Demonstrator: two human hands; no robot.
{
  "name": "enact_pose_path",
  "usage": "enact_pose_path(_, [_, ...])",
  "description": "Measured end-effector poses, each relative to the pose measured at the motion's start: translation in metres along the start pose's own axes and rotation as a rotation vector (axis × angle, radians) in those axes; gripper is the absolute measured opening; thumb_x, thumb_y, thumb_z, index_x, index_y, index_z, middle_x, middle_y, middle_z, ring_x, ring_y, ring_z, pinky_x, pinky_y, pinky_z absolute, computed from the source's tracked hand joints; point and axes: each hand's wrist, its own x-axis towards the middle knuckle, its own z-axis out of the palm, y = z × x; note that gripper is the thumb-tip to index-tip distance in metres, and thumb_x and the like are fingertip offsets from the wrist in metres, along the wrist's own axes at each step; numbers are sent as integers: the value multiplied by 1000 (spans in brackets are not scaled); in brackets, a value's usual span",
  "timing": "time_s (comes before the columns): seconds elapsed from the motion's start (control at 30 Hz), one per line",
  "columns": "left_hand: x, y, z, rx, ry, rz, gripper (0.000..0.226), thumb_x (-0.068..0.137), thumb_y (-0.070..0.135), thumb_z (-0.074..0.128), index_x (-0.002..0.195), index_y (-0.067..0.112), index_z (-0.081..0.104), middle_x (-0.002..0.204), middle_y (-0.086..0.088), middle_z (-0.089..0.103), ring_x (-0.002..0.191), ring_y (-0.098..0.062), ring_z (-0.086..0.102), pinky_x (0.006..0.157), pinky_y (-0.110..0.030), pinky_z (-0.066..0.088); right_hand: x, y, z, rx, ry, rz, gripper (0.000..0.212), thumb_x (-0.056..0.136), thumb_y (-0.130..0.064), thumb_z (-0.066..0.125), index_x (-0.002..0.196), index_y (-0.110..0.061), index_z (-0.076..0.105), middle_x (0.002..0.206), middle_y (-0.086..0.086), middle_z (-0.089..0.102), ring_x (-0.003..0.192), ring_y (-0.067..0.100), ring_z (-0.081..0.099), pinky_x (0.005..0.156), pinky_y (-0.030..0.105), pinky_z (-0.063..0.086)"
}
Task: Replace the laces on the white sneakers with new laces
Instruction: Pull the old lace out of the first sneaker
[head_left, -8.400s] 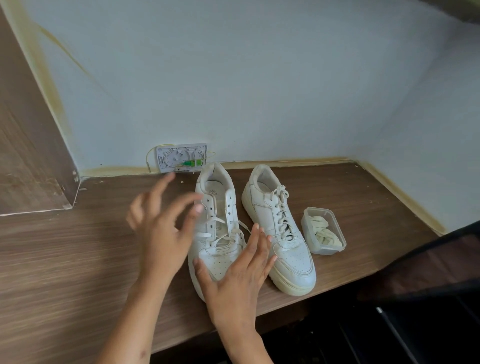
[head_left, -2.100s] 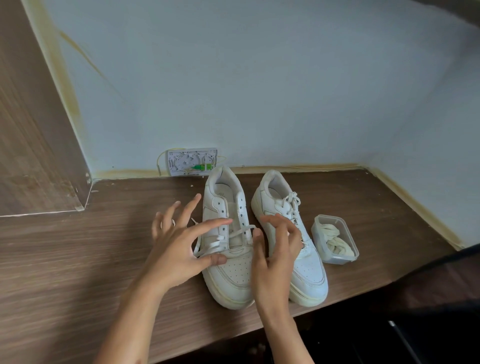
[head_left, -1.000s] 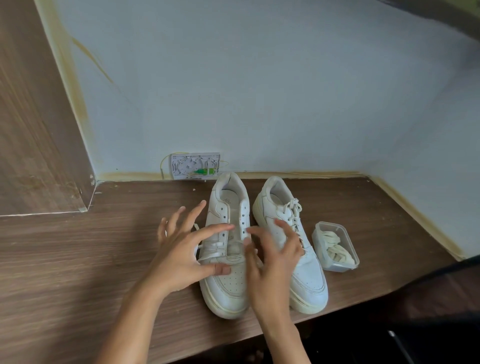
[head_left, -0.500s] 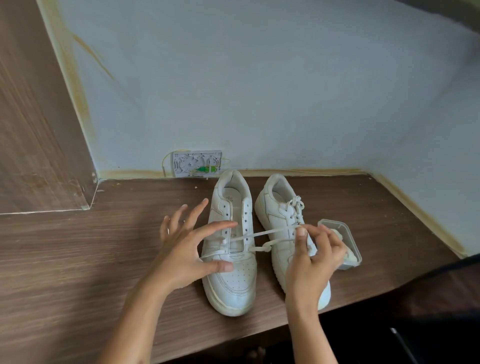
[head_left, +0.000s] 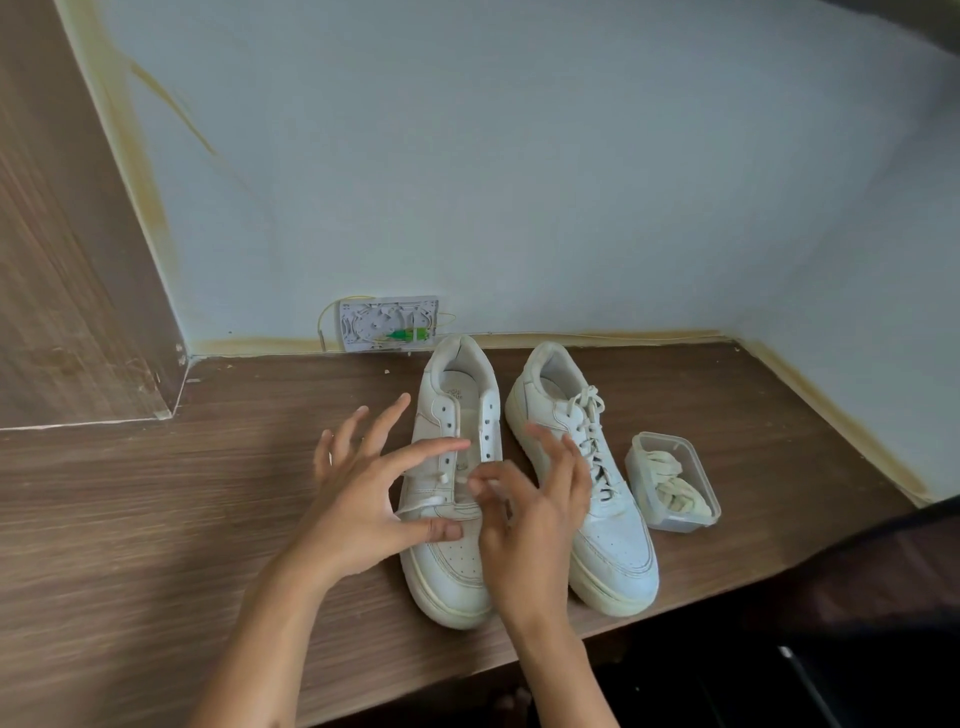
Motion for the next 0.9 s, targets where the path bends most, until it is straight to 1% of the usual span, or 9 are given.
enact_pose_path(0.17, [0, 0, -1, -16, 0, -4, 78, 43, 93, 51, 116, 87, 25, 159, 27, -8, 148, -17, -13, 117, -52, -10, 6, -1, -9, 207, 305, 207, 24, 92, -2, 60, 89, -25, 63, 130, -7, 39, 126, 3, 30, 101, 36, 33])
enact_pose_path(0.3, [0, -1, -1, -11, -12, -2, 78, 44, 93, 50, 117, 87, 23, 158, 28, -10, 147, -15, -15, 117, -51, -12, 17, 6, -25, 323, 545, 412, 10, 99, -11, 53, 92, -17, 59, 123, 4, 44, 122, 16, 37, 99, 29, 36])
enact_pose_path(0.37, [0, -1, -1, -14, -10, 3, 78, 44, 93, 50, 117, 87, 23, 158, 27, -10, 147, -16, -15, 116, -51, -12, 19, 8, -31, 355, 580, 506, 9, 99, -13, 53, 93, -19, 57, 121, 0, 42, 123, 19, 37, 96, 18, 32])
enact_pose_path(0.47, [0, -1, 0, -19, -5, 8, 77, 45, 93, 50, 117, 86, 24, 159, 27, -9, 148, -17, -15, 116, -51, -13, 18, 9, -32, 371, 499, 504, 11, 96, -13, 59, 105, -18, 56, 124, 1, 41, 121, 16, 35, 87, 2, 28])
enact_pose_path(0.53, [0, -1, 0, -21, -1, 7, 77, 45, 93, 51, 117, 86, 25, 159, 27, -8, 148, -17, -14, 116, -51, -13, 16, 6, -29, 336, 359, 373, 20, 95, -20, 63, 114, -20, 57, 128, 0, 41, 122, 13, 32, 90, 2, 26])
enact_pose_path(0.63, [0, 0, 0, -20, 7, 7, 77, 45, 91, 53, 117, 86, 26, 158, 28, -8, 148, -15, -13, 116, -49, -13, 11, 1, -20, 148, 10, 129, 15, 92, -38, 63, 107, -36, 65, 134, -5, 34, 134, 15, 24, 102, 21, 20])
enact_pose_path(0.7, [0, 0, 0, -7, 5, 3, 78, 45, 91, 52, 118, 86, 25, 158, 28, -9, 147, -14, -14, 116, -48, -12, 5, 0, -11, -8, -148, 16, 15, 93, -41, 64, 108, -43, 66, 143, -3, 31, 137, 21, 19, 106, 33, 20])
enact_pose_path(0.83, [0, 1, -1, 6, 0, 2, 77, 45, 92, 49, 118, 85, 26, 158, 29, -9, 147, -13, -14, 116, -48, -11, -2, -1, 0, -93, -133, -30, 13, 91, -33, 67, 100, -42, 69, 144, 0, 37, 135, 28, 25, 109, 52, 29])
enact_pose_path(0.9, [0, 1, -1, 3, 2, 5, 77, 45, 94, 48, 118, 85, 26, 158, 29, -8, 147, -15, -13, 116, -49, -10, -1, 0, 1, -98, -92, -38, 13, 89, -25, 70, 92, -37, 67, 143, -2, 38, 135, 28, 26, 109, 55, 29])
